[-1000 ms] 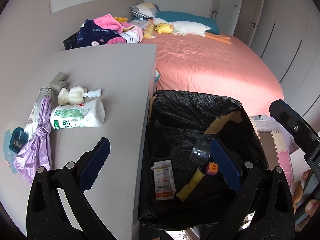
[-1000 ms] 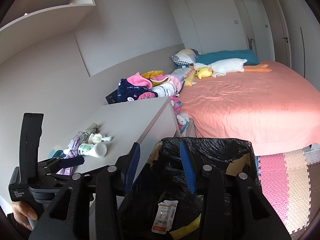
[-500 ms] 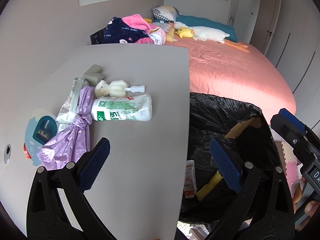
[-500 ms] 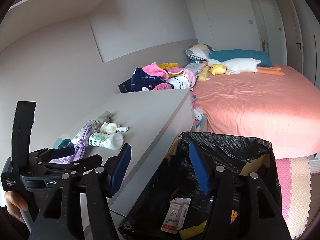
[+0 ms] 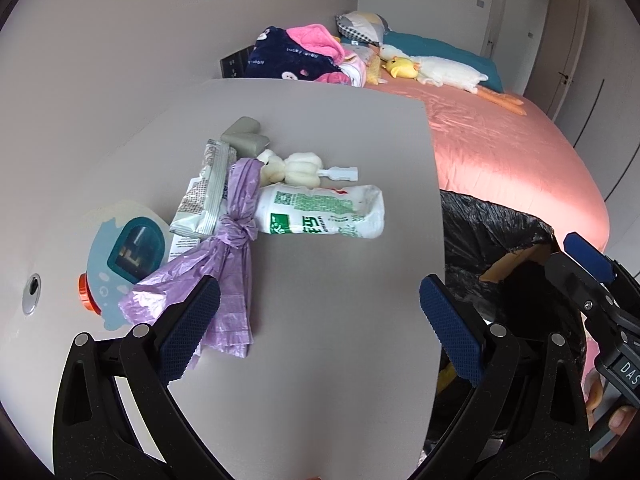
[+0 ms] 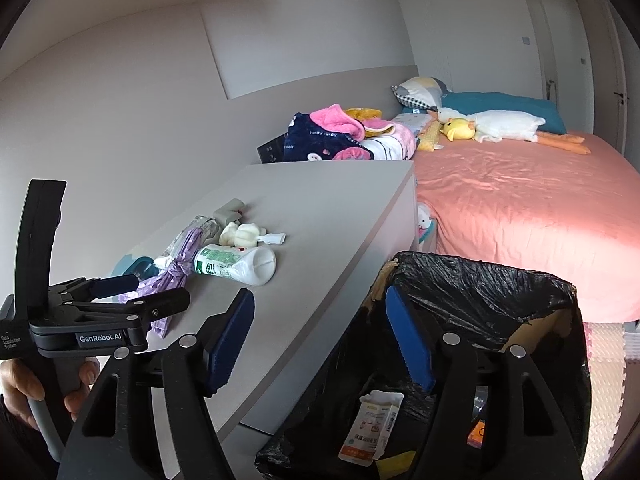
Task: Collect trash
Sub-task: 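Move the left gripper back to the desk and grasp the purple plastic bag, then lift the purple bag with the left gripper while the right gripper grasps the white bottle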
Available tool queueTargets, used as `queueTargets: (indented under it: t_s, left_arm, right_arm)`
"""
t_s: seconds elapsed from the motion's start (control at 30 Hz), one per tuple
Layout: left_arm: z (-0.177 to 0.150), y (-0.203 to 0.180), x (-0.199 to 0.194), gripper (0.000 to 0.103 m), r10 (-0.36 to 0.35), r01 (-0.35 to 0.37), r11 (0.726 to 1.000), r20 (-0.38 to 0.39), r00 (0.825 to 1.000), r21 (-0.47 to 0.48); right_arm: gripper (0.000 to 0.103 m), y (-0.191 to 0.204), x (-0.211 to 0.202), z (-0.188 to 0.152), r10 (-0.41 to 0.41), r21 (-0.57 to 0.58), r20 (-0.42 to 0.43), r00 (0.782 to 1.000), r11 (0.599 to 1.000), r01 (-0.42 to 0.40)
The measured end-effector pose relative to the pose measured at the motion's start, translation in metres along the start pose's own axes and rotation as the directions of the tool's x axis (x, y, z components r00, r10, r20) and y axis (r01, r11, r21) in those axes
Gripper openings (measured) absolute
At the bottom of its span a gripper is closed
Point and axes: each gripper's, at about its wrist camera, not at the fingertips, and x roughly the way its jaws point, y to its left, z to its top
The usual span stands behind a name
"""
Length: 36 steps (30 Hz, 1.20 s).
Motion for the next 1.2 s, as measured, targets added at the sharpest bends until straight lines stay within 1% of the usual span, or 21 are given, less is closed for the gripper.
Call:
queueTargets:
  t_s: [0.23, 0.5, 0.57, 0.63, 0.9, 1.07, 1.13, 1.17, 1.2]
  left_arm:
    - [0.001, 0.024, 0.008, 0.097, 0.057, -0.057, 0.998, 0.009, 0.998, -0.010]
    - [0.001, 0.040, 0.026, 0.096, 0.118, -0.118, 0.993, -0.010, 0.993, 0.007]
    - [0.002, 0.041, 0.030, 0.093, 0.132, -0.131, 0.991, -0.010, 0.991, 0.019]
    - [0.003, 0.043, 0.036, 0.087, 0.136, -0.135, 0.990, -0.019, 0.991, 0.029]
    - [0.004, 0.049, 0.054, 0.071, 0.175, -0.171, 0.983, -0.045, 0.984, 0.073]
    - [0.005, 0.054, 0.057, 0.055, 0.202, -0.197, 0.975, -0.037, 0.979, 0.098]
    - [0.007, 0.059, 0.055, 0.044, 0.187, -0.184, 0.980, -0.033, 0.982, 0.083]
    - [0.008, 0.062, 0.054, 0.042, 0.175, -0.172, 0.983, -0.032, 0.984, 0.072]
    - [0.008, 0.065, 0.052, 0.037, 0.164, -0.162, 0.985, -0.031, 0.986, 0.062]
  right_arm:
    - [0.075, 0.013, 0.020, -0.001, 0.008, -0.042, -0.039, 0.999, 0.999, -0.010]
    - [0.078, 0.025, 0.045, -0.002, 0.014, -0.081, -0.089, 0.996, 0.997, -0.021]
    - [0.081, 0.028, 0.052, -0.001, 0.012, -0.097, -0.100, 0.995, 0.995, -0.022]
    - [0.082, 0.033, 0.058, -0.001, 0.010, -0.115, -0.111, 0.994, 0.993, -0.023]
    - [0.084, 0.049, 0.087, 0.007, 0.008, -0.194, -0.158, 0.987, 0.980, -0.039]
    - [0.086, 0.061, 0.104, 0.010, 0.004, -0.245, -0.182, 0.983, 0.968, -0.049]
    - [0.086, 0.065, 0.110, 0.010, 0.000, -0.260, -0.188, 0.982, 0.964, -0.050]
    - [0.086, 0.067, 0.113, 0.011, 0.000, -0.266, -0.191, 0.982, 0.963, -0.052]
    - [0.086, 0.067, 0.113, 0.011, 0.000, -0.266, -0.191, 0.982, 0.963, -0.052]
